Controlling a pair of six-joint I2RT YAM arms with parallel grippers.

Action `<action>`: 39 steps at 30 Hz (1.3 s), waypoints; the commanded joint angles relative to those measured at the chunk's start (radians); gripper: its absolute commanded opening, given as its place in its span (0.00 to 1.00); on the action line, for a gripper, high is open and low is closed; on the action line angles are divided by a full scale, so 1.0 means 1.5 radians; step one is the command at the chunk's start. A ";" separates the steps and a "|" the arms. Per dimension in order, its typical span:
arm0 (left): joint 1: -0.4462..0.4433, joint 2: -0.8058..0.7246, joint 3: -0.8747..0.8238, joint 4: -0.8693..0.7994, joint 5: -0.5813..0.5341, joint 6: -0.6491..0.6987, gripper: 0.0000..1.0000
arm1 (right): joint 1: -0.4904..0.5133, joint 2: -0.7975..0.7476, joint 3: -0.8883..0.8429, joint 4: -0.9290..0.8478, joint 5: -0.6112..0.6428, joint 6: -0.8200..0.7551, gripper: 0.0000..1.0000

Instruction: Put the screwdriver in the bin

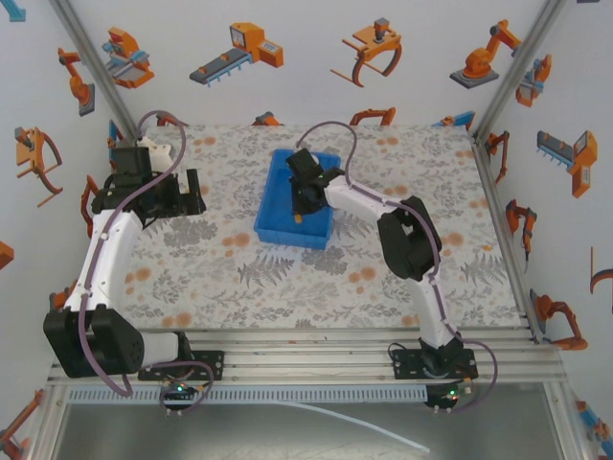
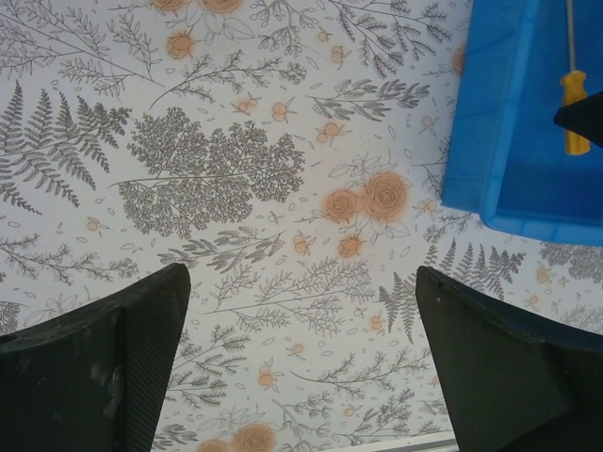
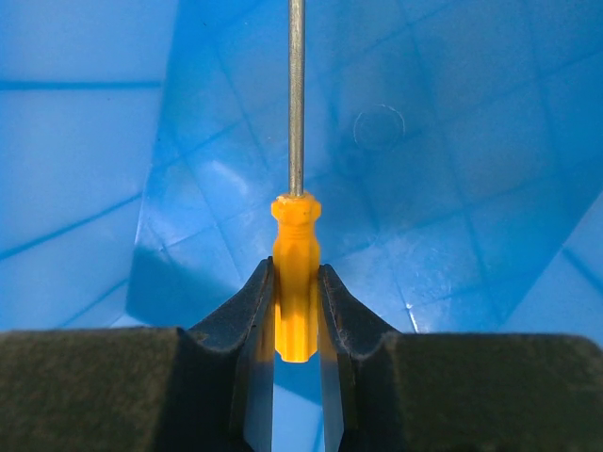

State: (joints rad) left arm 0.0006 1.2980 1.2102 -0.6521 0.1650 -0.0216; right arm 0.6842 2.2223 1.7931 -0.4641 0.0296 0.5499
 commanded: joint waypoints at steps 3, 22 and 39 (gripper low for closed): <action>-0.003 -0.020 0.011 -0.013 0.002 0.012 0.97 | 0.004 0.021 0.034 -0.004 -0.010 0.005 0.21; -0.003 -0.024 0.002 -0.006 -0.014 0.016 0.97 | 0.005 0.001 0.059 -0.006 0.020 -0.046 0.47; -0.003 -0.071 -0.096 0.145 -0.111 -0.026 0.97 | -0.078 -0.199 -0.022 0.045 0.077 -0.154 0.52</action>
State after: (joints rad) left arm 0.0002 1.2140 1.0916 -0.5125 0.0368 -0.0406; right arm 0.6258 2.0094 1.8565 -0.4515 0.1242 0.3393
